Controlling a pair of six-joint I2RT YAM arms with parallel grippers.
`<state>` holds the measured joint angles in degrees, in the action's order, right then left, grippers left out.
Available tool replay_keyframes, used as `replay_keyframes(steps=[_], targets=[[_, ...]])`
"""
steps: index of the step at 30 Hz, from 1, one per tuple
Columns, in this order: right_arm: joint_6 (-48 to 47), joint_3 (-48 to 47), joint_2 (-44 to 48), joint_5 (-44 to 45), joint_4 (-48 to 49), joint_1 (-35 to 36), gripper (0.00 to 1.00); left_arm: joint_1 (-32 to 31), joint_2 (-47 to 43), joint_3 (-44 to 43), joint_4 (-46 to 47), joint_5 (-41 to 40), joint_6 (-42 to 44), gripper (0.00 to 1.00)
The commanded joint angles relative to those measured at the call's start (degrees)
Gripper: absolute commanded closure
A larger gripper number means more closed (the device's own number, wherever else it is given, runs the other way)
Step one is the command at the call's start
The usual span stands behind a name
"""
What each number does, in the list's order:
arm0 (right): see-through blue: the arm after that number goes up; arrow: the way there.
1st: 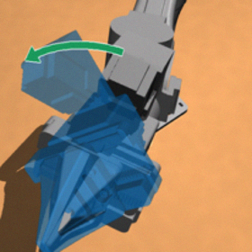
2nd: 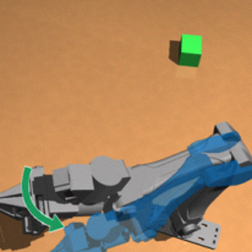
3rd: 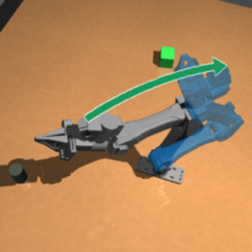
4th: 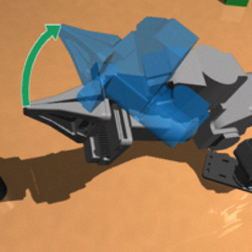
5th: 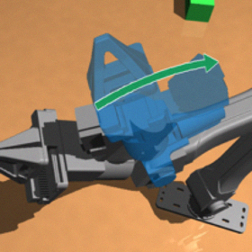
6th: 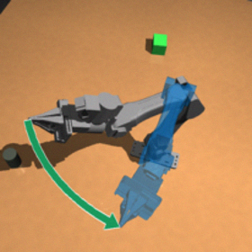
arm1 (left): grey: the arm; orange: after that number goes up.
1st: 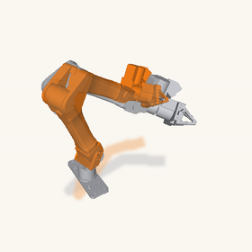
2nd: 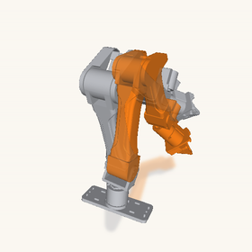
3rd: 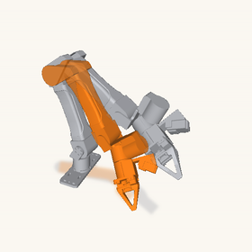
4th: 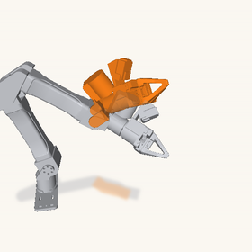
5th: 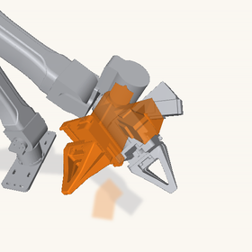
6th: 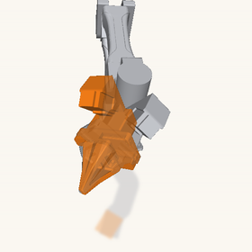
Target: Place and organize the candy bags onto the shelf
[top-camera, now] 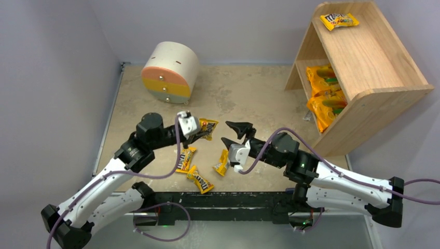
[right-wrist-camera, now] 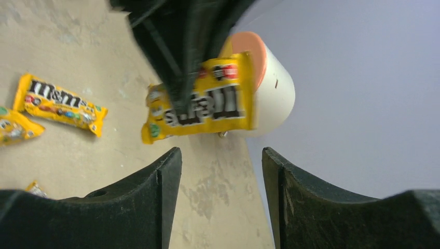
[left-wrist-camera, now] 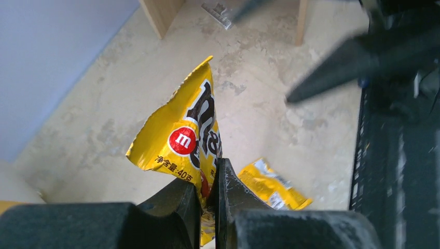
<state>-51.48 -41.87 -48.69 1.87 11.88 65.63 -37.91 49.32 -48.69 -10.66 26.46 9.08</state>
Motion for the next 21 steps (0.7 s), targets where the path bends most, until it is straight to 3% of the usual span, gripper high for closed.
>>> replay_keyframes(steps=[1, 7, 10, 15, 21], targets=[[10.5, -6.7, 0.1, 1.3, -4.7, 0.2, 0.4, 0.1, -5.2, 4.6, 8.1, 8.1, 24.1, 1.0], [23.1, -16.0, -5.9, 2.3, -13.2, 0.2, 0.38, 0.1, 6.1, -7.1, -7.0, 8.5, 33.7, 1.0], [29.7, -21.4, -9.6, 2.7, -20.6, 0.1, 0.38, 0.1, 9.6, -9.8, -9.9, 9.6, 36.9, 1.0], [34.3, -26.1, -11.9, 5.3, -27.4, 0.2, 0.4, 0.1, 7.3, -7.9, -8.0, 16.9, 40.9, 1.0], [39.3, -26.1, -10.6, 7.2, -30.2, 0.1, 0.39, 0.1, 5.8, -8.1, -13.2, 24.5, 49.4, 1.0]])
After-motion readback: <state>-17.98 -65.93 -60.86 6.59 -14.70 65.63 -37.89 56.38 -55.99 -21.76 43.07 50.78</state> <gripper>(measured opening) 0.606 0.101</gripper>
